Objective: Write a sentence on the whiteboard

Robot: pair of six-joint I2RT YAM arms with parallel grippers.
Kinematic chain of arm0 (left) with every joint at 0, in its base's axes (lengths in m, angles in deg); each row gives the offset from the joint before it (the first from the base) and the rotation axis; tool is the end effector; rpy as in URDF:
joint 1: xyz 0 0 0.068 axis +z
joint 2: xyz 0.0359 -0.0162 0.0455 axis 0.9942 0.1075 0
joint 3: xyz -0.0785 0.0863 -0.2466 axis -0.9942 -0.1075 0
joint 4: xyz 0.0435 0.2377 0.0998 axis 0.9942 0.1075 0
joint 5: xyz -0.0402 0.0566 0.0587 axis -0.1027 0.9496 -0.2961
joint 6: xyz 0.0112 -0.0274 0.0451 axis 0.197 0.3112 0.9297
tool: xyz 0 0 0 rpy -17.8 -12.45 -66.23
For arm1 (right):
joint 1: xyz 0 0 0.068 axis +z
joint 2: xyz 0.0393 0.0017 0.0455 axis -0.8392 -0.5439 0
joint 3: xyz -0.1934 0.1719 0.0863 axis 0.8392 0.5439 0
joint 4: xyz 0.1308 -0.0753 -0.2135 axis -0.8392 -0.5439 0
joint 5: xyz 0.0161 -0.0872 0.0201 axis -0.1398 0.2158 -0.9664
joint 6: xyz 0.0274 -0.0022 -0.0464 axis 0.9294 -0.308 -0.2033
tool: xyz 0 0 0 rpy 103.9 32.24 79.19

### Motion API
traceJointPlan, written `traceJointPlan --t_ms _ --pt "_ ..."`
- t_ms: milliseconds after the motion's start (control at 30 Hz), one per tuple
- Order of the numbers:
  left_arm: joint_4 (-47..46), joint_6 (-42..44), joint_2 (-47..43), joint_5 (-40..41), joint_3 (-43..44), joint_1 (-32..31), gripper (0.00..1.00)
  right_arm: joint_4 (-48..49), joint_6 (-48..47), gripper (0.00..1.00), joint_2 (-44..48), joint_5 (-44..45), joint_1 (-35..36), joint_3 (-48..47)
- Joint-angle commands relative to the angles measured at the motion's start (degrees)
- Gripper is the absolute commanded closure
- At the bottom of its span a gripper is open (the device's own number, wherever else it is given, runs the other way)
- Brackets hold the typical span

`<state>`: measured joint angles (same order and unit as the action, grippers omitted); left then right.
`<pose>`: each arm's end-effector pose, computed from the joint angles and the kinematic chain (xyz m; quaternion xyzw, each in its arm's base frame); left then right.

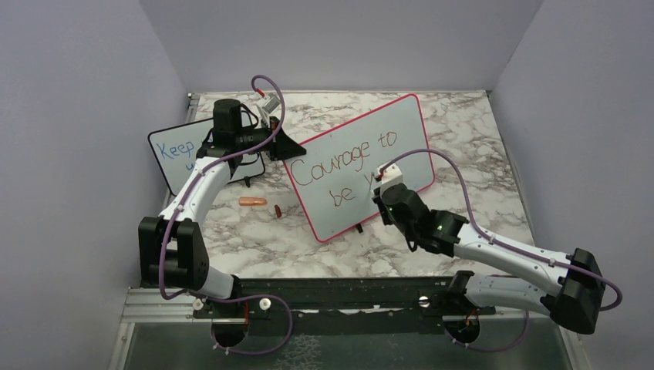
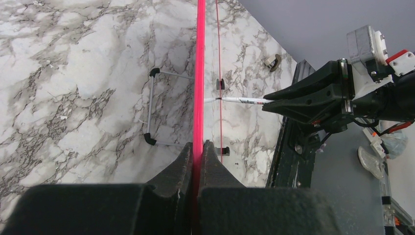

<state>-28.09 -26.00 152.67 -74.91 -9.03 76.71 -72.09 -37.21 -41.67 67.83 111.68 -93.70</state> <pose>0.3168 -0.0710 0.3134 0.2623 0.7326 -0.4924 0.3898 0.1464 0.1755 0.2583 -0.2105 0.8389 0.0465 0.4998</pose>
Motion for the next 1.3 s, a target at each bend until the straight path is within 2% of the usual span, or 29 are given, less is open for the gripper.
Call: traceJointPlan --t_ms 0,233,700,1267 --pt "4.3 4.1 2.1 5.4 -1.3 -0.4 1.00 -3.7 1.4 0.99 -2.1 -6.7 -0.3 -0.5" --pt "4.3 4.2 2.1 5.5 -1.3 -0.4 1.00 -4.0 0.8 0.99 -0.9 -5.8 -0.4 -0.9" --pt "4.8 4.5 2.4 5.7 -1.2 -0.1 1.00 1.4 -2.9 0.99 5.4 5.0 -0.7 -0.3" --pt "4.9 4.5 2.5 5.7 -1.1 -0.1 1.00 8.6 -3.3 0.99 3.6 6.1 -2.9 1.3"
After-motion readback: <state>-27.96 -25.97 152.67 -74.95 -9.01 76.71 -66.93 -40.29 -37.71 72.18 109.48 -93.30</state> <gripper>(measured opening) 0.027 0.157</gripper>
